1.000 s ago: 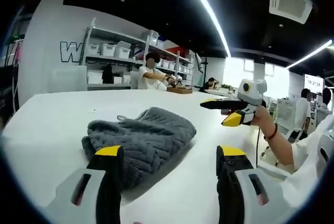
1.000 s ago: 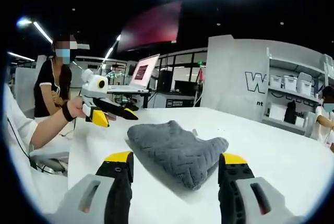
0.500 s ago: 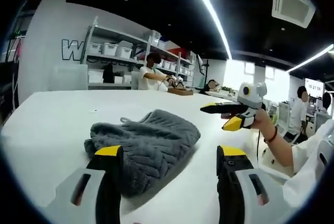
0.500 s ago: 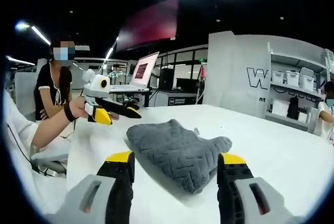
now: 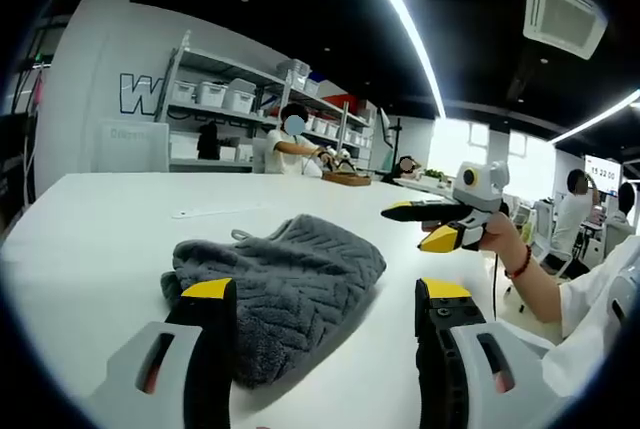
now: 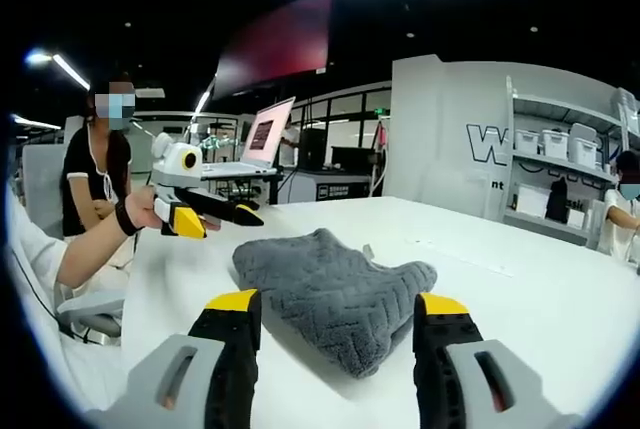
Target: Open the folded towel by lifting each exposed corner and separating the folded layers until the towel lies flat within the target outline without major curled edges
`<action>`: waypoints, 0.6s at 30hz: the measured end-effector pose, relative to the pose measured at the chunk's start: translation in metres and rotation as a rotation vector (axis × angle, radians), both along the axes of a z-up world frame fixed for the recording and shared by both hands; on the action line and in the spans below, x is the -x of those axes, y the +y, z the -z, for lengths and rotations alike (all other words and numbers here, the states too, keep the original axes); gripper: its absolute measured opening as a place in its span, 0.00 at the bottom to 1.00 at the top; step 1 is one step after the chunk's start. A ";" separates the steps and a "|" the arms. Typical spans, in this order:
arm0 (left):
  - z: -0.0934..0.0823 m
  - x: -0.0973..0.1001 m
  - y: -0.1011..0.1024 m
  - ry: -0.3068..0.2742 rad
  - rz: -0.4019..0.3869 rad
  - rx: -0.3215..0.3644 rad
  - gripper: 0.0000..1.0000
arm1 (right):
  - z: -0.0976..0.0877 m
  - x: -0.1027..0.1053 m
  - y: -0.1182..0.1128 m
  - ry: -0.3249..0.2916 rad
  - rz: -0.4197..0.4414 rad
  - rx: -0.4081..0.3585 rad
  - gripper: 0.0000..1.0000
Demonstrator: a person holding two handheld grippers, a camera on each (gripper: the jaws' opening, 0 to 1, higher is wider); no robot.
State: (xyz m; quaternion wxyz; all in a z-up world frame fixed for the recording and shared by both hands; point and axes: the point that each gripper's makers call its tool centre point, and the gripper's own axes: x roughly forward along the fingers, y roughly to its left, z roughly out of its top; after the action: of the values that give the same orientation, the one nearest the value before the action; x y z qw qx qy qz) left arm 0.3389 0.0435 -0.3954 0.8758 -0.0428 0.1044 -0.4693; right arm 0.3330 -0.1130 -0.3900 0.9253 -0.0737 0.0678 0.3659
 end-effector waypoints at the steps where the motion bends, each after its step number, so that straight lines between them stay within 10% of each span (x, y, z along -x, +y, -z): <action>1: 0.000 0.000 -0.001 0.003 -0.001 -0.002 0.70 | 0.000 -0.001 0.000 0.003 0.000 -0.005 0.59; 18: 0.000 -0.012 -0.006 0.014 -0.002 -0.024 0.70 | -0.003 -0.016 -0.001 0.012 0.013 -0.001 0.56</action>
State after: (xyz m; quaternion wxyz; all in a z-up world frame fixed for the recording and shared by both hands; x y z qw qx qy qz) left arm 0.3511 0.0371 -0.3956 0.8760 -0.0359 0.1162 -0.4668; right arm 0.3485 -0.1141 -0.3865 0.9273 -0.0705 0.0735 0.3601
